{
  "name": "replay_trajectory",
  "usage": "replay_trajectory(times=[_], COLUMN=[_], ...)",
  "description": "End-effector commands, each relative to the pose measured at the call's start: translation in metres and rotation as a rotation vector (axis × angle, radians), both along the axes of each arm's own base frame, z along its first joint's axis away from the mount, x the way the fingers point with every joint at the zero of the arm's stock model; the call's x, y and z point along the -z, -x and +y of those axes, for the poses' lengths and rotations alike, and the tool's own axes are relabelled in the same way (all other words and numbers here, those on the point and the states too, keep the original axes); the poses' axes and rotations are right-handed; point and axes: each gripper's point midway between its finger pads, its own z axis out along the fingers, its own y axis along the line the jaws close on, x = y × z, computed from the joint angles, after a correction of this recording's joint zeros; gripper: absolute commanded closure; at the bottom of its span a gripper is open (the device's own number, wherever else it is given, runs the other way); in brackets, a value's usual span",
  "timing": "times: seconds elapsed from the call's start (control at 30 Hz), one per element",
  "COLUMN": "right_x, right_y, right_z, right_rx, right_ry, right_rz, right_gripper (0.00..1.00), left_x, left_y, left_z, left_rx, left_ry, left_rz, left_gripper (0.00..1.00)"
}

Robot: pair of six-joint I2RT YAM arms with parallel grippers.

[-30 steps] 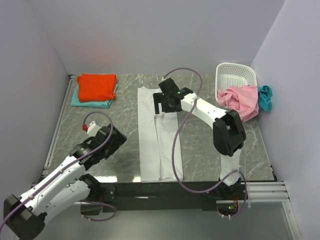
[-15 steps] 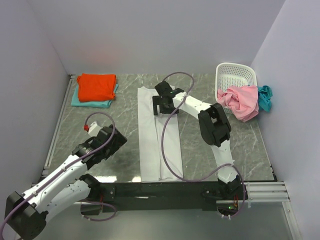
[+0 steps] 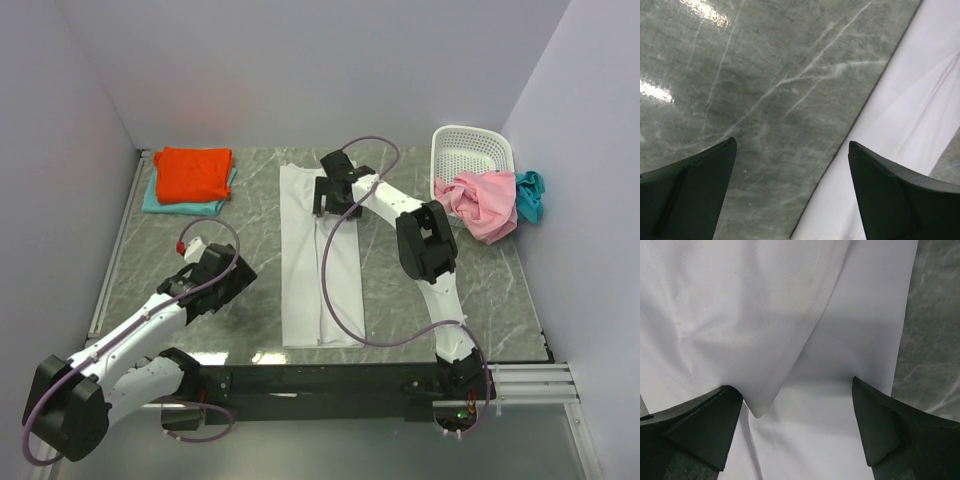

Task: Fold and stack the t-shirts
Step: Fold the tshirt

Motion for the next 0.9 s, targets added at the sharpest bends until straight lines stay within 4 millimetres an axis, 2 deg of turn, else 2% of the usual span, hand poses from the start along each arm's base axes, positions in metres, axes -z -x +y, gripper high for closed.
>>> replay_trajectory(times=[0.0,0.13,0.23,0.27,0.33,0.37,0.4,0.43,0.47,0.5,0.53,0.57,0.67,0.7,0.73,0.83,0.87], right_x=[0.01,-0.004,-0.036,-0.056,-0.081,-0.102,-0.112,-0.111,-0.134,-0.142,-0.131,-0.148,-0.146,-0.147,-0.14,-0.129,-0.125], right_y=[-0.013,-0.013,-0.003,0.004,0.011,0.021,0.028,0.038,0.046,0.055,0.067,0.075,0.109,0.115,0.133,0.163,0.171], right_z=[-0.002,0.007,0.011,0.012,0.014,0.011,0.013,0.01,0.008,0.009,0.003,-0.004,-0.019,-0.022,-0.032,-0.045,-0.048], right_rx=[0.034,-0.029,-0.078,-0.101,-0.124,-0.133,-0.143,-0.143,-0.142,-0.146,-0.13,-0.107,-0.057,-0.046,-0.03,-0.025,-0.017], right_ry=[-0.017,-0.048,-0.051,-0.059,-0.076,-0.083,-0.088,-0.085,-0.102,-0.108,-0.1,-0.11,-0.158,-0.182,-0.196,-0.249,-0.26], right_rz=[0.018,0.008,-0.045,-0.076,-0.121,-0.154,-0.174,-0.172,-0.218,-0.235,-0.213,-0.25,-0.252,-0.266,-0.256,-0.253,-0.244], right_gripper=[0.06,0.06,0.06,0.05,0.05,0.05,0.05,0.05,0.05,0.05,0.05,0.05,0.04,0.04,0.04,0.04,0.04], left_x=[-0.015,-0.015,-0.02,-0.017,-0.016,-0.015,-0.013,-0.011,-0.009,-0.013,-0.009,-0.01,-0.005,0.002,0.003,0.021,0.02], left_y=[-0.019,-0.023,-0.02,-0.011,-0.002,0.004,0.01,0.017,0.021,0.028,0.032,0.035,0.058,0.061,0.063,0.078,0.078], left_z=[-0.008,-0.019,-0.036,-0.045,-0.047,-0.048,-0.051,-0.051,-0.053,-0.06,-0.064,-0.069,-0.093,-0.094,-0.094,-0.091,-0.098], left_rx=[0.047,0.123,0.214,0.263,0.29,0.301,0.319,0.326,0.333,0.364,0.378,0.392,0.49,0.485,0.479,0.478,0.496], left_ry=[0.026,0.038,0.1,0.141,0.163,0.175,0.188,0.2,0.208,0.233,0.243,0.251,0.253,0.229,0.218,0.189,0.215], left_rz=[-0.045,-0.03,-0.05,-0.031,-0.03,-0.024,-0.013,-0.008,-0.006,-0.014,-0.01,-0.013,0.021,0.053,0.07,0.146,0.13], left_gripper=[0.01,0.01,0.0,0.01,0.01,0.0,0.01,0.01,0.01,0.01,0.01,0.01,0.01,0.01,0.01,0.07,0.09])
